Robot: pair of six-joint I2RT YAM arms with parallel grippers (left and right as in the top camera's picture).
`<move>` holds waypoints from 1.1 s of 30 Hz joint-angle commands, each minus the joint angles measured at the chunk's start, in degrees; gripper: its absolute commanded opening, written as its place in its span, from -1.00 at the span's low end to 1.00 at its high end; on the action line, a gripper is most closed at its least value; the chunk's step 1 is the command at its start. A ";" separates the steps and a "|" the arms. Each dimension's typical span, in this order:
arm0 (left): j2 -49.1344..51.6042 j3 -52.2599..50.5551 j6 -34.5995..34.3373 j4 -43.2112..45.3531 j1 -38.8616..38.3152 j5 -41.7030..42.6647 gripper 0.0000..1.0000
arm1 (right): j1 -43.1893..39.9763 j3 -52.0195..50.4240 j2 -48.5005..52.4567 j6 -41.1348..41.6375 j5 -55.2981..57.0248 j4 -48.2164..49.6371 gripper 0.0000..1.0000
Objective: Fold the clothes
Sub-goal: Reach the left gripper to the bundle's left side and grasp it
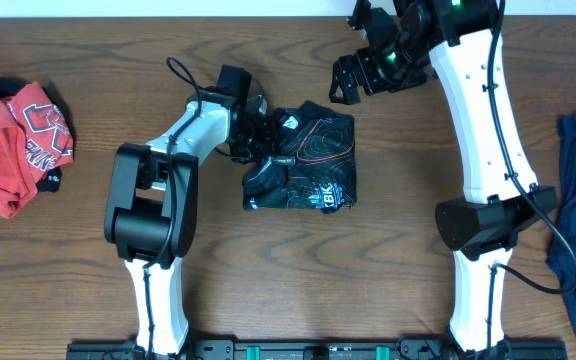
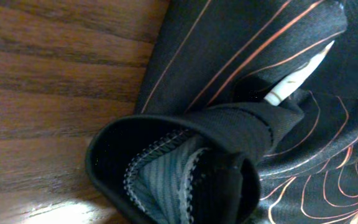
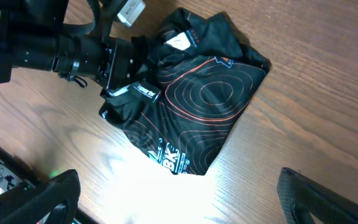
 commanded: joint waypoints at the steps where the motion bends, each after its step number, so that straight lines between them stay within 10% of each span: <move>1: 17.03 -8.57 3.43 -0.52 -1.40 -13.35 -0.88 | 0.31 0.02 -0.15 0.61 -1.27 -0.15 0.82; 5: 17.00 -8.57 3.69 -0.26 -1.01 -13.09 -0.88 | 0.31 0.02 -0.15 0.61 -1.27 -0.15 0.48; 33: 6.56 -8.28 3.28 -4.59 3.80 -12.59 -0.88 | 0.31 0.02 -0.15 0.48 -1.20 0.68 0.37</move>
